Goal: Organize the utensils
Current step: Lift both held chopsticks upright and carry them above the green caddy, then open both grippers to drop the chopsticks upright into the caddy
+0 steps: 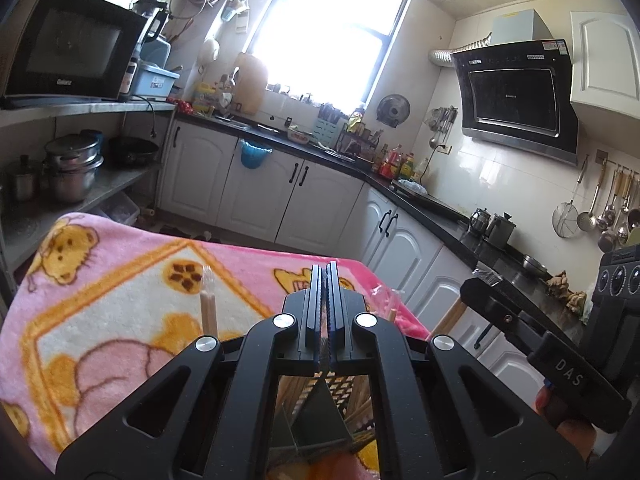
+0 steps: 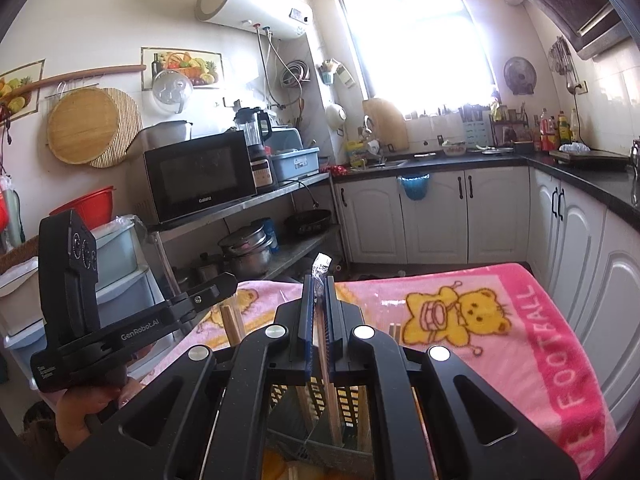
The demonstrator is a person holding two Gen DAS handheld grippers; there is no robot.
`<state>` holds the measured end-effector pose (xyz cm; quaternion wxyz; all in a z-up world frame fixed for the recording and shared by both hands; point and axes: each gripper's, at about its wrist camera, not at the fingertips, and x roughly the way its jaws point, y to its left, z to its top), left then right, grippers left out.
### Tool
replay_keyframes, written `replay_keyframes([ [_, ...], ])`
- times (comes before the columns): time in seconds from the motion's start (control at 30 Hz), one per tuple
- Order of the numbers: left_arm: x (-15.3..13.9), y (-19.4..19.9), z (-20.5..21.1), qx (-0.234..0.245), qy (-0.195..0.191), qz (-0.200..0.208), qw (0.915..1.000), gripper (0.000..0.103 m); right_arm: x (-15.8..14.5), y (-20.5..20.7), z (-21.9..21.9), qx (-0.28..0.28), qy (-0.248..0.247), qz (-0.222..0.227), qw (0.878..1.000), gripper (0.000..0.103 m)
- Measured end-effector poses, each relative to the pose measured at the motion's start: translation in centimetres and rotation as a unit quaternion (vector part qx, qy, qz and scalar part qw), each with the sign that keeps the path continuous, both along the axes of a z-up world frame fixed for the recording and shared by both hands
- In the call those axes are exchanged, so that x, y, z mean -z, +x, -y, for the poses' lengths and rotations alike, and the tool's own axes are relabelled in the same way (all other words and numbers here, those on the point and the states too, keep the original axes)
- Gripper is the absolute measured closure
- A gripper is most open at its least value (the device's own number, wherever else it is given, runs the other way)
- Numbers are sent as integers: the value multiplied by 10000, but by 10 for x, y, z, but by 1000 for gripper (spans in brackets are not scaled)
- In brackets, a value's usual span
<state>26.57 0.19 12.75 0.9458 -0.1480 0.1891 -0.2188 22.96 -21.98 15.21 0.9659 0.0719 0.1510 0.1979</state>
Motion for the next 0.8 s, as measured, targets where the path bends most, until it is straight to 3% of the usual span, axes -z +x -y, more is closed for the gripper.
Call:
replay_keyframes([
  [0.3, 11, -2, -3, -10, -92, -163, 9998, 102, 11, 1, 3, 75, -24, -205, 9998, 97],
  [0.7, 20, -13, -3, -142, 30, -210, 9997, 102, 19, -9, 15, 361, -80, -322, 9988, 76],
  [0.8, 19, -17, -4, -179, 102, -230, 9995, 90, 21, -11, 17, 411, -136, -382, 9983, 75],
])
